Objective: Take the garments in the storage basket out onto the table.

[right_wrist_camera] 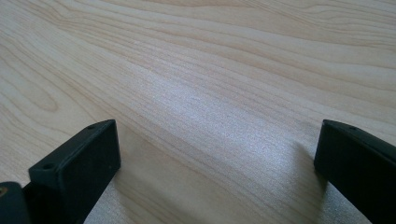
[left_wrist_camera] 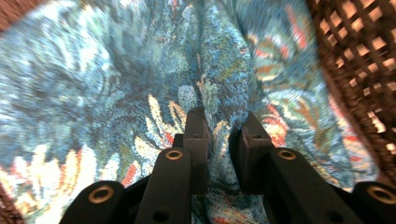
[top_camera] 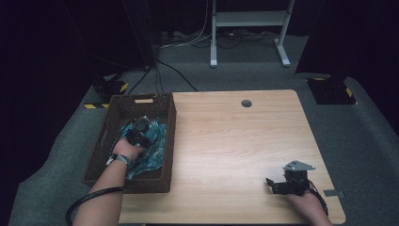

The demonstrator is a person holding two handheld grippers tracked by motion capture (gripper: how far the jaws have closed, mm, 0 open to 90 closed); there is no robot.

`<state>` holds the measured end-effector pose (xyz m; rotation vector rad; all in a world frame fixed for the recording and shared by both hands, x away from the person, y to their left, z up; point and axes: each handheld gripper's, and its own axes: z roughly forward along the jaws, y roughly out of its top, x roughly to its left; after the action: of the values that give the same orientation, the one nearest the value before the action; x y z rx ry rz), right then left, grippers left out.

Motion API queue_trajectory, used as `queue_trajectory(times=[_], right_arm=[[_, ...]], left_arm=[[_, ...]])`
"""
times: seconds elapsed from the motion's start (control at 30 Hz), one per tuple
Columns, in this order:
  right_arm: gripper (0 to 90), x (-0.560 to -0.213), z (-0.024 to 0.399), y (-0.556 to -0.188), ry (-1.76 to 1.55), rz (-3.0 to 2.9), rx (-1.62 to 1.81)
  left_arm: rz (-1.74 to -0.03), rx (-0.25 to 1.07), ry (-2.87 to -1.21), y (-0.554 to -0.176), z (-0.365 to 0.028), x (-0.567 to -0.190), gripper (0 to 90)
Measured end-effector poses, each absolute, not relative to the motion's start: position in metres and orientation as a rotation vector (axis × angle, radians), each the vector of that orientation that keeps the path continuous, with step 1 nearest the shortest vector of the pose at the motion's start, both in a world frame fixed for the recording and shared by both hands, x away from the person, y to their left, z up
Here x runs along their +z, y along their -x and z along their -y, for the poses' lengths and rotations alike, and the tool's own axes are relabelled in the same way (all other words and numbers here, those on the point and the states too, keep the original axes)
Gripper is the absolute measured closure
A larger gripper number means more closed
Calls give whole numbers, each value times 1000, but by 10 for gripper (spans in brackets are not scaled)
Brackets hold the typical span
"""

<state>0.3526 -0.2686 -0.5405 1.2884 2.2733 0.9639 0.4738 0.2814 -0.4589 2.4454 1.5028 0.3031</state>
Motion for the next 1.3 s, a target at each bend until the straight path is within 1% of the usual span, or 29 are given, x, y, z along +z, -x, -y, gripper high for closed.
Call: queue_trajectory(times=[0.27,0.4,0.57,0.7,0.93,1.03,1.2,1.3], right_arm=[[4,-541,268,-353,-1280,-2275,957],[4,-541,268,-353,-1279,-2275,953],[4,-541,268,-352,-1273,-2276,946],[4,-541,268,-353,-1270,-2277,943],[4,-541,267,-352,-1268,-2276,940],[4,-541,267,-352,-1268,-2276,939],[4,-541,267,-352,-1267,-2276,939],[4,-541,267,-352,-1267,-2276,939]], left_arm=[[-1432,410,-2321,-454,-288,-438,761],[-1417,457,-2224,-443,-296,-429,802],[-1394,514,-2170,-432,-302,-422,846],[-1376,583,-2092,-422,-307,-414,847],[-1348,641,-1944,-407,-312,-406,848],[-1338,680,-1916,-402,-312,-406,848],[-1314,760,-1818,-393,-313,-404,846],[-1296,786,-1788,-390,-312,-401,846]])
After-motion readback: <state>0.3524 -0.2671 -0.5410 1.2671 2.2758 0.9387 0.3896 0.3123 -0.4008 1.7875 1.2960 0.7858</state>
